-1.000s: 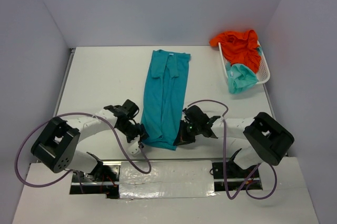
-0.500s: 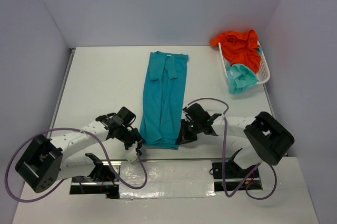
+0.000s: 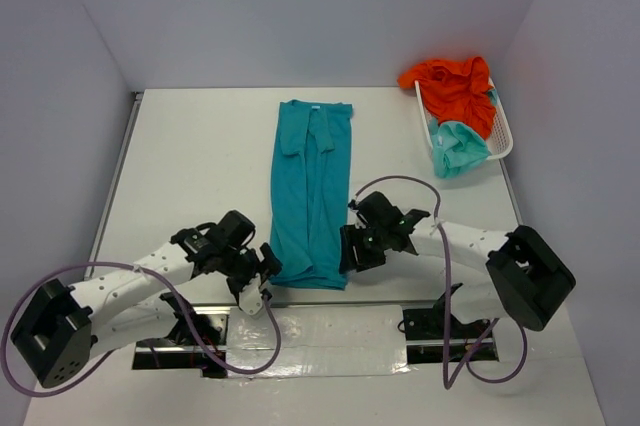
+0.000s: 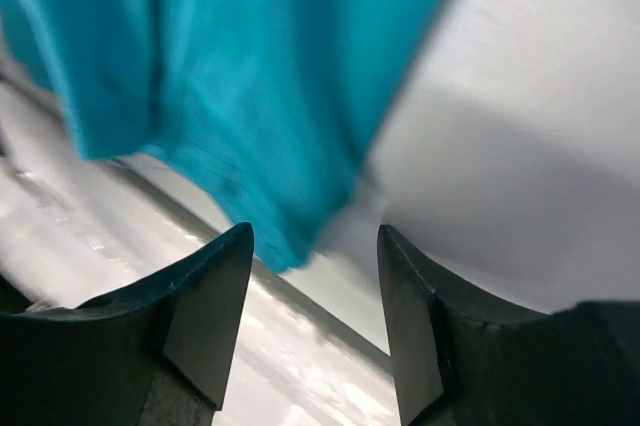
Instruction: Fold and stack the t-shirts
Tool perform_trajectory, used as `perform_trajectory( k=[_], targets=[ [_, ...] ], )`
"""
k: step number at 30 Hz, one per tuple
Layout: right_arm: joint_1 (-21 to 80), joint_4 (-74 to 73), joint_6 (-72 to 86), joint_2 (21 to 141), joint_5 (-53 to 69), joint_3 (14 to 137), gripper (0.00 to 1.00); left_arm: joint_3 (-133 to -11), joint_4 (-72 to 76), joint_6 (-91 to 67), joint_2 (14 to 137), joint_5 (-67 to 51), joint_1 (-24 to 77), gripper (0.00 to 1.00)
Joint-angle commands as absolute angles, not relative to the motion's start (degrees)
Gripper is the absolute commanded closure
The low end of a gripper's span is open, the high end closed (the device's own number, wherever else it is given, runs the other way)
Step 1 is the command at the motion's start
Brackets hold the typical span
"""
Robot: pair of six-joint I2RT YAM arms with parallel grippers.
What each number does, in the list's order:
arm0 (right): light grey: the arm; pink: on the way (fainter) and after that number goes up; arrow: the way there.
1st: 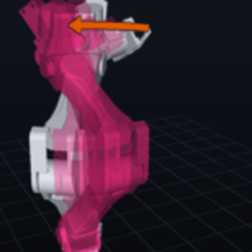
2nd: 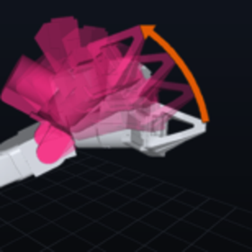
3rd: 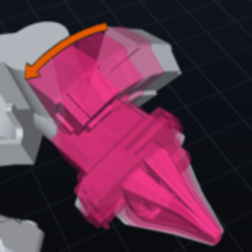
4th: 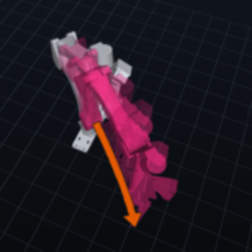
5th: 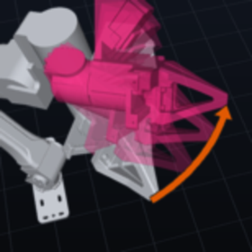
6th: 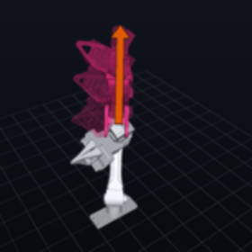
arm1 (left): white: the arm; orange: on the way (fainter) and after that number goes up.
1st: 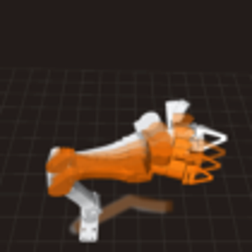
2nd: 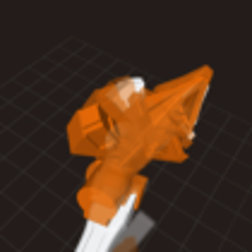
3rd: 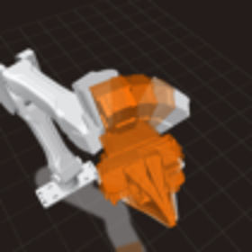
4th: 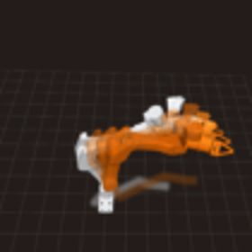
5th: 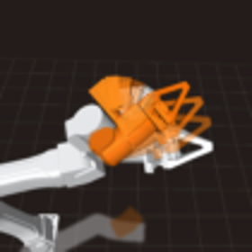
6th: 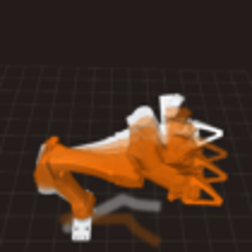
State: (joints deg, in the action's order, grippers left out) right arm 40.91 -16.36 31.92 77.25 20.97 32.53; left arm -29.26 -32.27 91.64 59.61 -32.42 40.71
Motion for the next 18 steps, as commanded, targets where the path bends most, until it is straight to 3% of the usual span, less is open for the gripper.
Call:
perform_trajectory(
  k=[1,3,5,6,8,10,12,18],
  targets=[
    [41.92,-27.76,26.37,71.84,13.63,36.46,0.39,-29.7,-37.96,90.3,56.43,-32.69,40.87,0.13],
    [44.03,-32.86,26.8,68.48,9.07,40.42,0.39,-31.72,-35.96,84.5,54.76,-33.66,40.87,0.23],
    [45.87,-34.45,28.82,65.15,6.6,43.66,0.46,-32.34,-29.74,70.02,54.75,-33.23,40.96,0.44],
    [47.71,-33.84,31.87,64.87,6.16,44.38,0.5,-32.69,-23.7,60.13,55.28,-32.7,40.96,0.64],
    [48.95,-27.73,34.7,66.52,9.38,45.26,0.6,-33.57,-22.41,55.39,58.51,-31.56,41.66,0.76],
    [49.83,-21.66,38.39,69.68,13.87,45.44,0.59,-35.24,-23.99,53.36,62.55,-30.16,43.94,0.7],
    [50.8,-19.96,39.2,75.72,14.59,47.45,0.54,-35.42,-23.56,51.43,64.07,-27.17,45.69,0.56],
    [51.59,-15.48,41.48,84.72,17.22,50.54,0.48,-35.25,-24.35,49.22,67.06,-25.67,47.72,0.51]
  ],
)
